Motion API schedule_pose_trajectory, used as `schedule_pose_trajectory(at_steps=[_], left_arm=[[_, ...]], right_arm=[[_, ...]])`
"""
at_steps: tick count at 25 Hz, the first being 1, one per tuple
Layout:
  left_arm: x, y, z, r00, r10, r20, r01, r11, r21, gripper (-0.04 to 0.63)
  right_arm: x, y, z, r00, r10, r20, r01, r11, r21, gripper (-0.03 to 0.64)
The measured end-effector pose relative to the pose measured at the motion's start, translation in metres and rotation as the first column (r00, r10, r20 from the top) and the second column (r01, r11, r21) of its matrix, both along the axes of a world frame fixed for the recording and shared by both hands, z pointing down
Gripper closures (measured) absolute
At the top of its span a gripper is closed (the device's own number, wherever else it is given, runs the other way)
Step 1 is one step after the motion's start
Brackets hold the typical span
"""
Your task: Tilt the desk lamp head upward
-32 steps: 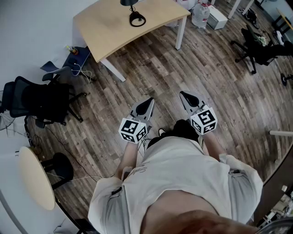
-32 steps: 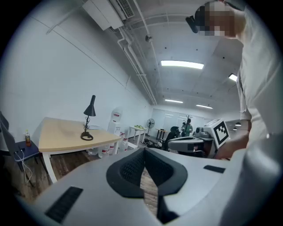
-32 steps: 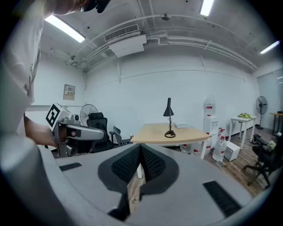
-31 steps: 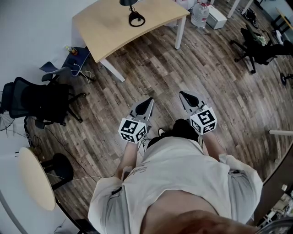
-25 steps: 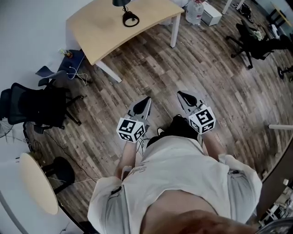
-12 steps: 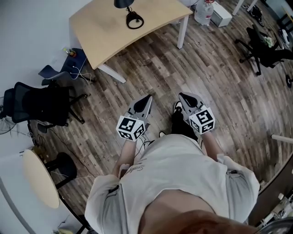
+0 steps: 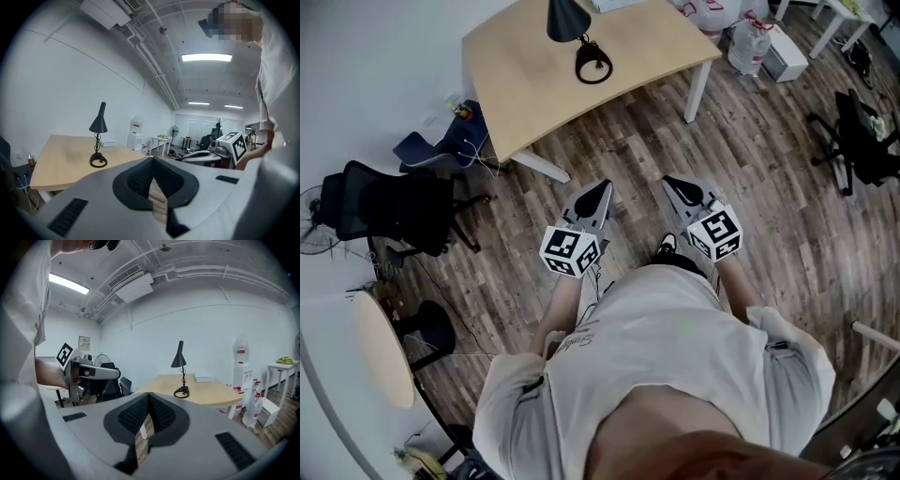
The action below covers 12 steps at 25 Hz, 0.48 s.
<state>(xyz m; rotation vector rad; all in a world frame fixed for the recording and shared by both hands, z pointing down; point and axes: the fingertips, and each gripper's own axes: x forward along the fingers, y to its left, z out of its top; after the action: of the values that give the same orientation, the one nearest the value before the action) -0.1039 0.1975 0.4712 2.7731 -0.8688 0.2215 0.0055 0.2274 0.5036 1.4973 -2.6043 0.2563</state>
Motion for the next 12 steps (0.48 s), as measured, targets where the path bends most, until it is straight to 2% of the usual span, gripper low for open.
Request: schedule_pose_trajectory(at_steps=[6,12], left_arm=[[0.025,-0.04,0.005,0.996,-0.09,-0.019,0.09,0.996,-0.009,0.581],[0.028,-0.069,0.009,0.992,-0.126,-0.004,0.126,0.992,-0.03,0.581]], right_arm=[[0.049,-0.042,0.015,1.0,-0.003,-0.007,0.002,1.0,-0.029,0.621],[0.076,-0.075,0.023,1.0,0.002,-0.02,-0.003,0.998,-0.055,0.621]])
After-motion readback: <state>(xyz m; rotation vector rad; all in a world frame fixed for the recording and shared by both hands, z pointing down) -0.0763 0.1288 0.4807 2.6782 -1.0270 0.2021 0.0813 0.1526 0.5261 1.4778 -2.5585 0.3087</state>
